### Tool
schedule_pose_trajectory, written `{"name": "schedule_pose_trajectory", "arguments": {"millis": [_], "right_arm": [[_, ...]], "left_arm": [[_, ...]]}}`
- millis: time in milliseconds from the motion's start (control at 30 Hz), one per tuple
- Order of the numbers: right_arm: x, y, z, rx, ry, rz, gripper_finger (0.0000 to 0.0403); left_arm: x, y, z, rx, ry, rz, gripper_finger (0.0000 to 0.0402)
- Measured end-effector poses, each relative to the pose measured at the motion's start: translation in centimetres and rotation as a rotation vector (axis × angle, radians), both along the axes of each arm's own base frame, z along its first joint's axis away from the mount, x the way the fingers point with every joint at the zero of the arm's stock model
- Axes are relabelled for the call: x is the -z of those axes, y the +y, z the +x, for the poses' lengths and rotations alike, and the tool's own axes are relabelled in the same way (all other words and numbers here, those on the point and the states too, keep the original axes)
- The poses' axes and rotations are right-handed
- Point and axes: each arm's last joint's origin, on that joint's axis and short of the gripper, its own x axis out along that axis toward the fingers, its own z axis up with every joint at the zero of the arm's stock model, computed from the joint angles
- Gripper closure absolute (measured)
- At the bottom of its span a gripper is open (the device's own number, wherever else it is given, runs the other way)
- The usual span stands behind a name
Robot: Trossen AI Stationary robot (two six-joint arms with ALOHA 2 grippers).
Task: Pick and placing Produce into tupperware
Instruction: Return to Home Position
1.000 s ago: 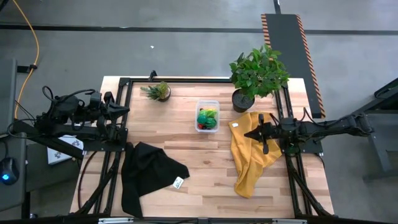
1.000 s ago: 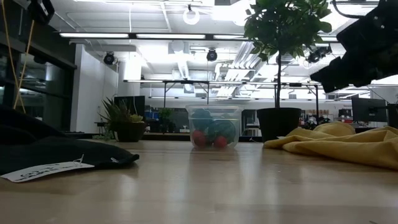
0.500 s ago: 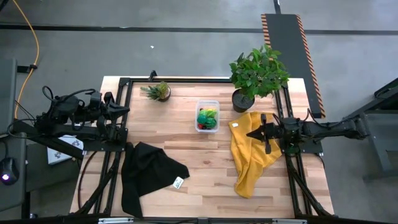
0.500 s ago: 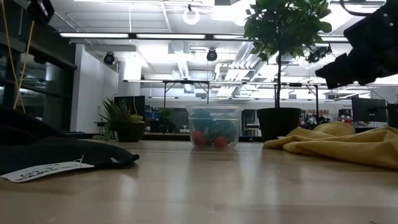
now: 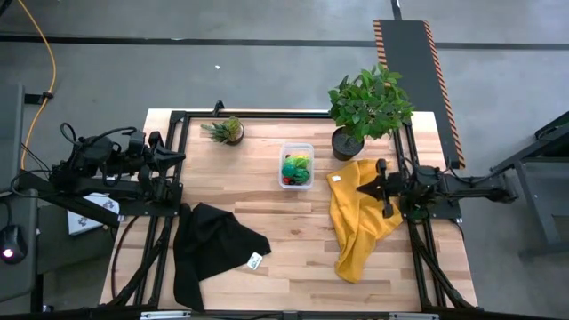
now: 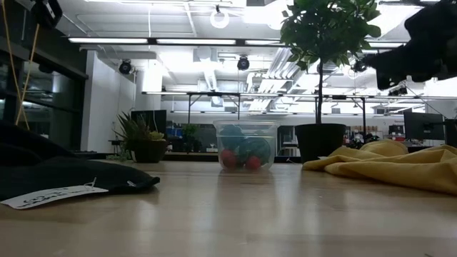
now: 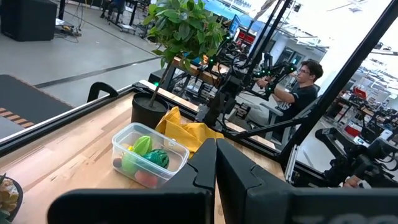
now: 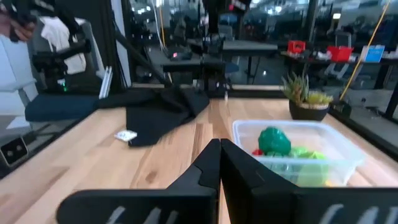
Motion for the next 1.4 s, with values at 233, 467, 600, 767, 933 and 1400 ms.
{"name": "schedule_pose_trajectory", "arguments": {"millis": [233, 467, 600, 767, 933, 1400], "right_arm": [[-0.5, 0.0, -0.2, 0.000, -0.055, -0.025, 0.0403], [-0.4, -0.1, -0.2, 0.025, -0.046, 0.029, 0.0403], [-0.3, -0.1, -0.2, 0.039, -0.031, 0.045, 0.0403], [-0.3, -0.1, -0.2, 0.040, -0.030, 0.052, 0.0403], [-0.3, -0.1, -0.2, 0.042, -0.030, 0.053, 0.0403], [-0.3, -0.1, -0.2, 0.042, -0.029, 0.053, 0.0403]], "left_arm": [[0.0, 0.0, 0.0, 0.000, -0.001, 0.001, 0.0401], [0.0, 0.0, 0.0, 0.000, -0.001, 0.002, 0.0401], [0.0, 0.0, 0.0, 0.001, -0.001, 0.003, 0.0401], [0.0, -0.1, 0.0, 0.023, -0.001, 0.001, 0.0401], [-0.1, -0.1, 0.0, 0.030, -0.008, 0.002, 0.0401], [-1.6, -0.7, -0.3, 0.212, -0.142, 0.253, 0.0401]]}}
